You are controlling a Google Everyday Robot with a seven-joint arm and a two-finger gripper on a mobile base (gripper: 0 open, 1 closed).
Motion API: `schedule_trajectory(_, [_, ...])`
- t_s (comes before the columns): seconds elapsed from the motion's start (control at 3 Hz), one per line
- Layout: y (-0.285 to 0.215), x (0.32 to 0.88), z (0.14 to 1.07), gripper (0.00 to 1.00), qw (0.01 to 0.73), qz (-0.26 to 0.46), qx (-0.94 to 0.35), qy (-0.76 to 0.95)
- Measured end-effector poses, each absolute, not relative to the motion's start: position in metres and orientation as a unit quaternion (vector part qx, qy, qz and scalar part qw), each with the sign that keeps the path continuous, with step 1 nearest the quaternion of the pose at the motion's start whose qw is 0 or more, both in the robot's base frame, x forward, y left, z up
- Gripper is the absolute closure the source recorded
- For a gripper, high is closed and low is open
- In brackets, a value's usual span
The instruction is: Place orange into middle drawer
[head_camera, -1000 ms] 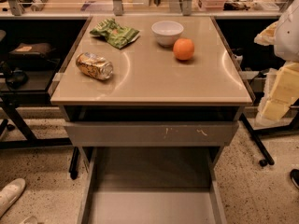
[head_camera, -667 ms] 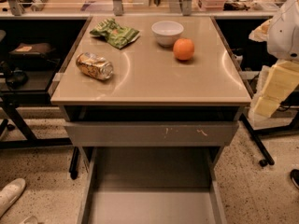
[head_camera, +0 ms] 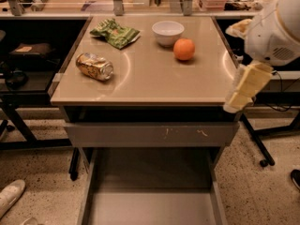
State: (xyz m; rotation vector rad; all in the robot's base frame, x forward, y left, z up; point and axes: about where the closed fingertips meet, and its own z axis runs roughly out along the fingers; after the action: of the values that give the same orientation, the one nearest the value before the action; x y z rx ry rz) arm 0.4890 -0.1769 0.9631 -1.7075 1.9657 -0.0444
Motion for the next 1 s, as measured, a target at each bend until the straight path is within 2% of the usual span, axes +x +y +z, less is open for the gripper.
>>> schedule_trajectory(0.67, [-0.171,0.553,0.943,0.00,0.369,0.071,-0.618,0.691])
schedule_trajectory(1.0, [-0.178,0.597,0.918,0.00,0.382,0.122,-0.602,0.690])
